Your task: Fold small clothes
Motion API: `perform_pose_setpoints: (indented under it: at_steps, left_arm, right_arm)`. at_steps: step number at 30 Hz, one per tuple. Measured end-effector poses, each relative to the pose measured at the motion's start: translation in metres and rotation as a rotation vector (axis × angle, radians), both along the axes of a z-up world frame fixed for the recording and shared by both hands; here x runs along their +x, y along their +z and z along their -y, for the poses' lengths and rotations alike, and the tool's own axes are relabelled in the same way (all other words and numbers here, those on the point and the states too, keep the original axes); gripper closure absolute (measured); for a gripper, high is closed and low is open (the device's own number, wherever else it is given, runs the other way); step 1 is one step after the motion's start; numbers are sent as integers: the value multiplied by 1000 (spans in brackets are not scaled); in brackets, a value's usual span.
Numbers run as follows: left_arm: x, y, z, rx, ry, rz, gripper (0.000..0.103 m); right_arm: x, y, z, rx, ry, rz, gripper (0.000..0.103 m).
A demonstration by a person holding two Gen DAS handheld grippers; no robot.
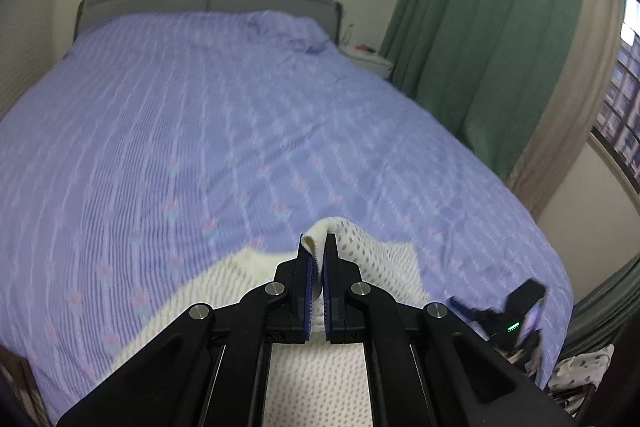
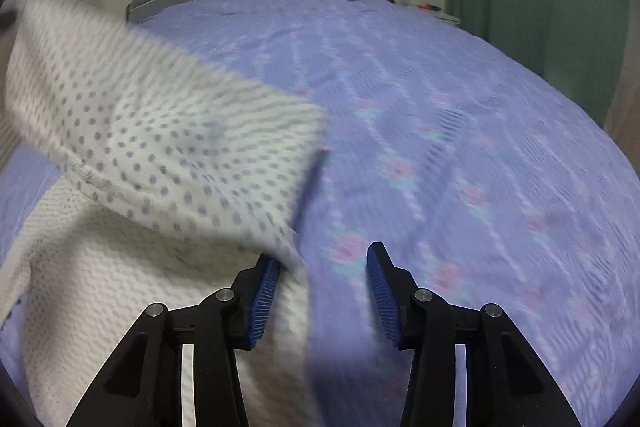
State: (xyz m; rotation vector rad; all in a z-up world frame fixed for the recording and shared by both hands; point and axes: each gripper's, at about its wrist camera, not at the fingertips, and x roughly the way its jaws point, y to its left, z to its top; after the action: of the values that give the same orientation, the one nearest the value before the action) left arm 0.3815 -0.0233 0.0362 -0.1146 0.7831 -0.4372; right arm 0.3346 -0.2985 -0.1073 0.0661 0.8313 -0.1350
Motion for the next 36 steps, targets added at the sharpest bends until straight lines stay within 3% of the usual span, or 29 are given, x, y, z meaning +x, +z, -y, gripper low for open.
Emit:
perform_pose_setpoints:
  at_steps: [2, 5, 7, 10, 15, 20, 24, 28, 33, 36]
  left_arm:
    - [-3, -24, -5, 4, 20, -42, 97]
    - [-4, -62, -13, -9, 45, -131, 97]
    - [-7, -82, -15, -2, 46, -180, 97]
    - [-10, -90, -22, -3, 68, -189, 97]
    - [-3, -69, -36, -21, 96, -158, 97]
    - [6, -20, -29, -15, 64, -64, 97]
    - [7, 13, -13, -2, 13, -5, 97]
    - [2, 24, -4, -7, -14, 17, 97]
    - [-5, 13, -9, -21, 6, -7, 97]
    - [-9, -6, -16, -46, 24, -65, 97]
  right_arm:
    - [-7, -2, 15, 13, -31, 8, 56]
    - [-7, -9, 37, -48, -146, -17, 56]
    - [-10, -13, 51, 16, -160, -43, 56]
    - [-19, -11, 53, 69, -129, -39, 56]
    - [-29, -5, 8, 34, 55, -7, 56]
    - [-16, -9, -19, -7, 150, -6, 57]
    - [6, -10, -23, 42, 161, -20, 59]
    - [23, -13, -34, 17, 169, -36, 59]
    - [24, -11, -21, 1, 35, 33, 59]
    - [13, -10, -2, 41, -30, 60, 59]
